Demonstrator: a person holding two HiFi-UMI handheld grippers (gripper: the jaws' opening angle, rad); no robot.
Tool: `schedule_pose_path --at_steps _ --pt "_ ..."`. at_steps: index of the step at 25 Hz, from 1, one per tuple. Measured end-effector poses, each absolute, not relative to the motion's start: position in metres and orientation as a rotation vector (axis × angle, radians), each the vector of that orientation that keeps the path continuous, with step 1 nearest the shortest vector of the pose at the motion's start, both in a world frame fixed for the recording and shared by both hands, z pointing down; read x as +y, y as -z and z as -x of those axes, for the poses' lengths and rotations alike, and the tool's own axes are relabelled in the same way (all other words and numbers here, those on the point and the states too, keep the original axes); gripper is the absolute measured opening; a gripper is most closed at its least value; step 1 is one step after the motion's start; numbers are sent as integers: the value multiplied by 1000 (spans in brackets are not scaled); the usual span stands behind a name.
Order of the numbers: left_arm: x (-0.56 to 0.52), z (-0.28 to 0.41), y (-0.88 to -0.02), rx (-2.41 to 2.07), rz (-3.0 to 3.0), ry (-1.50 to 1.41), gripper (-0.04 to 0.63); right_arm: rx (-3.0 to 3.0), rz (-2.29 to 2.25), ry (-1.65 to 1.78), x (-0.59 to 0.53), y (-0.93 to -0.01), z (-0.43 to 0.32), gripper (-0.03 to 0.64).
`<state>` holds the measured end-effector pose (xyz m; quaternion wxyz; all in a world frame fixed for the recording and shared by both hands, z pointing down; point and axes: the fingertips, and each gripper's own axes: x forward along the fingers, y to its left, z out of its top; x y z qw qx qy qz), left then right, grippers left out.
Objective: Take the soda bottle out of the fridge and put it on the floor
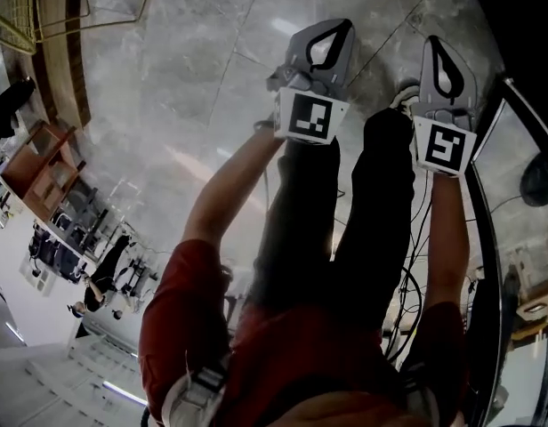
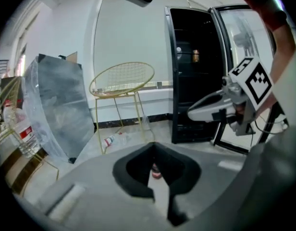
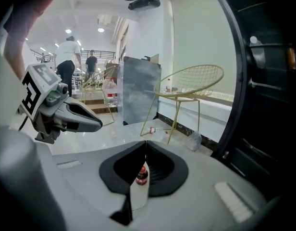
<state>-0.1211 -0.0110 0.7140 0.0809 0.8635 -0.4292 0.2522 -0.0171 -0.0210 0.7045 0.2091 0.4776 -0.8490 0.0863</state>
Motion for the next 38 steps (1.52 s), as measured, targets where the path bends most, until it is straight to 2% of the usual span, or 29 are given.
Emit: schedule_pose_path --at_steps 6,10,21,28,38 --pt "-18 114 -566 -1297 -2522 -814 -2 -2362 -1396 -343 -23 -547 11 2" --pt "-28 105 -472 -1393 -2498 -739 -2 -2329 -1420 -347 -25 -465 -4 2" --pt "-19 131 -290 -1485 -2448 -699 -2 -2268 -1469 -323 -5 -303 -10 2" --pt "14 131 -233 -1510 -2424 -664 -2 -2278 -1519 -488 34 -257 -32 2" --pt "10 151 -170 -1566 -2413 -596 -2 -2348 -1514 -416 6 -190 -21 2"
